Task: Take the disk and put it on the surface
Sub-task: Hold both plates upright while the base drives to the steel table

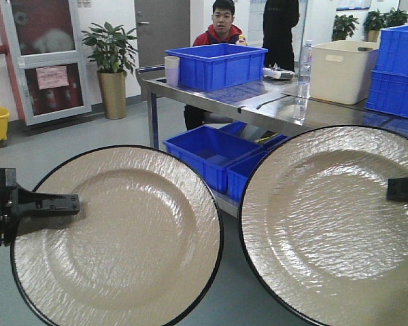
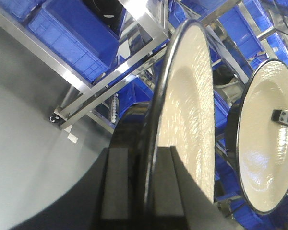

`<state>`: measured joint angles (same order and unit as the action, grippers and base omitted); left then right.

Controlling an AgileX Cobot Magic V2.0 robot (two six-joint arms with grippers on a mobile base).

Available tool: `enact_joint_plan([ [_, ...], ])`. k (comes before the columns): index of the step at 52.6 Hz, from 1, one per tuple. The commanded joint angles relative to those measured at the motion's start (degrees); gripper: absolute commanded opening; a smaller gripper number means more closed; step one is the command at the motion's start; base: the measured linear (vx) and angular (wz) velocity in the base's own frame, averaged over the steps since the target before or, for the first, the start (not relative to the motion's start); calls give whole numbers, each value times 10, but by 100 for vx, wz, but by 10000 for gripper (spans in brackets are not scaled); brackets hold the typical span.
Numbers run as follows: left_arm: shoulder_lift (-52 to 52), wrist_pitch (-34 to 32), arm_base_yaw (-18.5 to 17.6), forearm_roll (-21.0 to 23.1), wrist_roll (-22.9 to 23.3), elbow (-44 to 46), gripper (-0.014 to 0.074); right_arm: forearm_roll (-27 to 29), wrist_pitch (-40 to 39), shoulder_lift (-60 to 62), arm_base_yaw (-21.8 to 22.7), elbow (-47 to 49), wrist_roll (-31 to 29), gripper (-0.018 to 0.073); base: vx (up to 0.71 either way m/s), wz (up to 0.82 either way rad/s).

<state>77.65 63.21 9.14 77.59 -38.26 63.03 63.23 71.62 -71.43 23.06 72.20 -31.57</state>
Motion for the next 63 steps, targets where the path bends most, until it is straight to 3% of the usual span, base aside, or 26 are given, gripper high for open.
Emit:
enact_joint_plan([
  [1,-20,10,0,82,9,20,-5,77,6,11,1,17,2,-9,5,-10],
  [24,-20,10,0,83,9,20,-5,76,5,-47,1,17,2,-9,5,-2],
  [63,-20,12,0,83,9,20,-5,76,6,54,1,17,2,-9,16,23],
])
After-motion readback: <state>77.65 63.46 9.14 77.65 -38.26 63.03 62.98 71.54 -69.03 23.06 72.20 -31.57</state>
